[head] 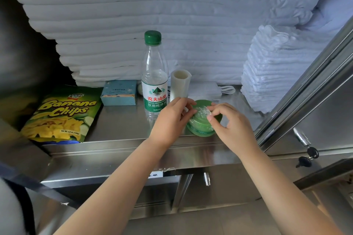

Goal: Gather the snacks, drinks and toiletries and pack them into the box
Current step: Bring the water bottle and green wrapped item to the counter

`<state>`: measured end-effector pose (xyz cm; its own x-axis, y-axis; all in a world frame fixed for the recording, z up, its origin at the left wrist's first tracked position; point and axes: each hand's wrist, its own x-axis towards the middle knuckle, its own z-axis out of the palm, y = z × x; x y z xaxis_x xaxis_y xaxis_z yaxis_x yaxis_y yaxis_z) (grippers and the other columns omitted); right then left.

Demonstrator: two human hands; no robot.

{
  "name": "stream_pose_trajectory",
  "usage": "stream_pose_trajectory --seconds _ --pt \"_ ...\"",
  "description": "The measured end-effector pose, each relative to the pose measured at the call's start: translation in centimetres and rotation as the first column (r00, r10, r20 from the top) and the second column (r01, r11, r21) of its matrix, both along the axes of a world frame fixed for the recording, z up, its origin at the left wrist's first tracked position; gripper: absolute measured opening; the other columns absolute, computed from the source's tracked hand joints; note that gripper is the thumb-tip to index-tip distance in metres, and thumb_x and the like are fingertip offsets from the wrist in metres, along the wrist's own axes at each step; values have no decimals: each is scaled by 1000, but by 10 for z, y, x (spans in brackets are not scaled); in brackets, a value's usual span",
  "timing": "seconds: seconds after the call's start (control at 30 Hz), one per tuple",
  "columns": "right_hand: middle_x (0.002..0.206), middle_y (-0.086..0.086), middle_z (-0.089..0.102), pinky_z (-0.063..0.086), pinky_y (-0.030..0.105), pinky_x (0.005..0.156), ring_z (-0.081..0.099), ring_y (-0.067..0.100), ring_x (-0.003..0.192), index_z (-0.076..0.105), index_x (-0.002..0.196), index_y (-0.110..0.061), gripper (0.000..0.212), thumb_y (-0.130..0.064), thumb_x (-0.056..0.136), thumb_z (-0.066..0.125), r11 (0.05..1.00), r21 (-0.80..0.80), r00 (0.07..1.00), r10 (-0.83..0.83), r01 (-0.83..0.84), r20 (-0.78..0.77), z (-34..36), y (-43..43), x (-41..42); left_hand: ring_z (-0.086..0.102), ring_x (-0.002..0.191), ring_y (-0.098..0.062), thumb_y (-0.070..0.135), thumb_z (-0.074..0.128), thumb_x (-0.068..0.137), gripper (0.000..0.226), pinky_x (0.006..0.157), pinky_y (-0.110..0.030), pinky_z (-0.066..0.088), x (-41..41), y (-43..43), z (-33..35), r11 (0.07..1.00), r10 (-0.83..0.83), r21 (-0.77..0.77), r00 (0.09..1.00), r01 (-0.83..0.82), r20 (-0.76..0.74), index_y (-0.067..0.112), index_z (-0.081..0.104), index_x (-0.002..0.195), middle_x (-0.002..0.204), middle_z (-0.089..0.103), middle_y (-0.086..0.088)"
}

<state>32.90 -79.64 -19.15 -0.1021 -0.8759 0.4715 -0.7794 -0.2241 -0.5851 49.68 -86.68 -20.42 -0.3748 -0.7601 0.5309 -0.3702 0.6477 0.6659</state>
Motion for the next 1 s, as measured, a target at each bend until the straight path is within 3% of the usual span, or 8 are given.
stream_pose_trajectory --seconds 0.13,0.27,0.37,0.5,0.7,0.87,1.0 --pt "106 -13 65 45 21 85 56 -3 109 55 76 -19 14 -19 86 65 1000 23 999 -1 1 35 0 -1 -2 51 96 -3 29 64 87 34 88 -11 38 9 1 -3 995 -82 -52 993 87 88 12 58 116 106 61 2" --pt "105 -17 65 42 18 94 54 -6 112 56 78 -20 12 -16 86 64 998 47 991 28 -34 133 -2 0 -9 51 116 -14 20 67 85 38 102 -17 32 16 2 -4 981 -139 -112 973 161 185 9 59 121 123 59 -2" --pt "104 -17 66 41 13 94 55 -6 112 58 81 -20 11 -11 86 63 996 53 981 56 -67 188 -2 1 -12 57 111 -17 11 65 87 28 99 -17 37 18 4 -2 974 -145 -145 972 173 183 7 65 115 121 62 -5" --pt "102 -15 67 43 15 94 58 -3 110 58 81 -20 14 -7 83 63 995 75 973 54 -72 226 -2 0 -14 63 94 -16 9 63 88 16 86 -23 47 16 4 4 976 -147 -146 981 164 123 5 71 101 100 69 -6" --pt "104 -16 68 43 12 93 61 -2 105 55 85 -27 24 -5 84 65 995 85 933 13 -47 359 0 -3 -12 57 79 -11 14 68 85 16 74 -22 45 1 -1 13 987 -92 -121 991 103 99 9 70 99 81 64 4" --pt "108 -10 63 45 31 100 59 6 107 65 81 -19 18 -1 84 63 995 92 964 17 -43 266 3 -5 -16 48 71 -3 20 72 80 26 66 -24 43 -12 -10 13 995 -46 -85 993 55 109 14 59 101 78 55 8" --pt "107 -3 59 38 18 96 55 12 106 73 85 -15 12 -5 83 67 997 -31 997 -74 75 14 2 -4 -15 48 81 -16 15 79 70 30 71 -26 41 -16 -14 13 974 -8 -225 997 25 76 7 57 88 91 52 -3"
